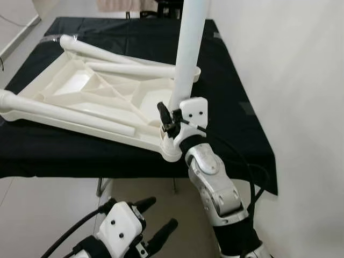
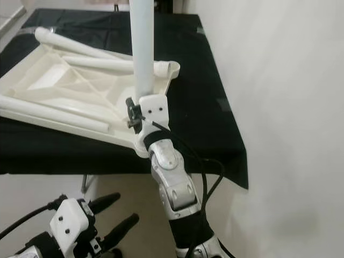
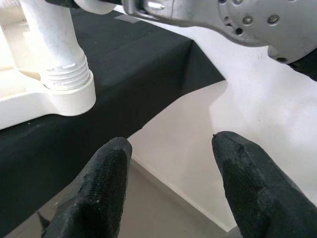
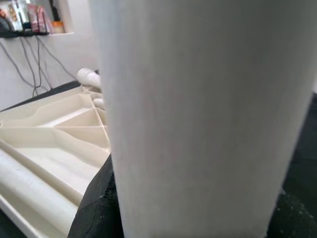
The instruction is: Building children table
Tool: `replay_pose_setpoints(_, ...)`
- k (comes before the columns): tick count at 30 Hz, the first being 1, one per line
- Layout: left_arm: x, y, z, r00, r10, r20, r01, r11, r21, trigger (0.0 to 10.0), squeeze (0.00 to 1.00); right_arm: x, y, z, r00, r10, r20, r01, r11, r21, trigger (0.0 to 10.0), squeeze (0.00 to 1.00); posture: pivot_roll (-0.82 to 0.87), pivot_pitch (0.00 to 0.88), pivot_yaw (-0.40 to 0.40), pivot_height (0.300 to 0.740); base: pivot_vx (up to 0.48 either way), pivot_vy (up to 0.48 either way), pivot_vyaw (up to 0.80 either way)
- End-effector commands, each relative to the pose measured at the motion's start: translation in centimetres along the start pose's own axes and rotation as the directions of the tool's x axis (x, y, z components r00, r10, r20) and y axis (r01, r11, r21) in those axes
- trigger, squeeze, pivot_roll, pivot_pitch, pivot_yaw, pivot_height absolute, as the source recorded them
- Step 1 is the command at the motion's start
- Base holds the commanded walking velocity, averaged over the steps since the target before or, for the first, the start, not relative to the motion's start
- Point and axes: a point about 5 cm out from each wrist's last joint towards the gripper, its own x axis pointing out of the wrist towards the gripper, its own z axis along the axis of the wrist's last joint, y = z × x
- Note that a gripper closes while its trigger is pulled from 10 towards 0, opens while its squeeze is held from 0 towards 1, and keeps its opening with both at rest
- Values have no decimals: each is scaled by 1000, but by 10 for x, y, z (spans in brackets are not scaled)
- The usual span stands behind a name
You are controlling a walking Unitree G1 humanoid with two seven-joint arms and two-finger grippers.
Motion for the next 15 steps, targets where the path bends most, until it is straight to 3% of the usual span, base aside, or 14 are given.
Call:
replay_pose_setpoints(1,0,0,-5,1000,-8,-22,8,1000,-1,10000,0,-5,-8,-63,948,-92,-303,113,992,52,10000,0,117,201,-61,740,0,0,0)
replay_pose_setpoints(9,4,4,-8,1000,0,-20,0,1000,14,10000,0,10,-22,-59,944,-111,-311,134,990,53,10000,0,127,171,-61,740,0,0,0)
replay_pose_setpoints(13,6,5,-10,1000,6,-17,-6,1000,19,10000,0,18,-24,-56,952,-62,-298,85,994,66,10000,0,129,157,-62,740,0,0,0)
replay_pose_setpoints(14,7,5,-10,1000,7,-16,-6,1000,20,10000,0,21,-24,-53,960,-36,-279,64,994,90,10000,1000,128,152,-63,740,0,0,0)
replay_pose_setpoints(15,7,5,-10,1000,7,-14,-7,1000,20,10000,0,23,-25,-51,964,-19,-264,49,993,108,10000,1000,128,152,-63,740,0,0,0)
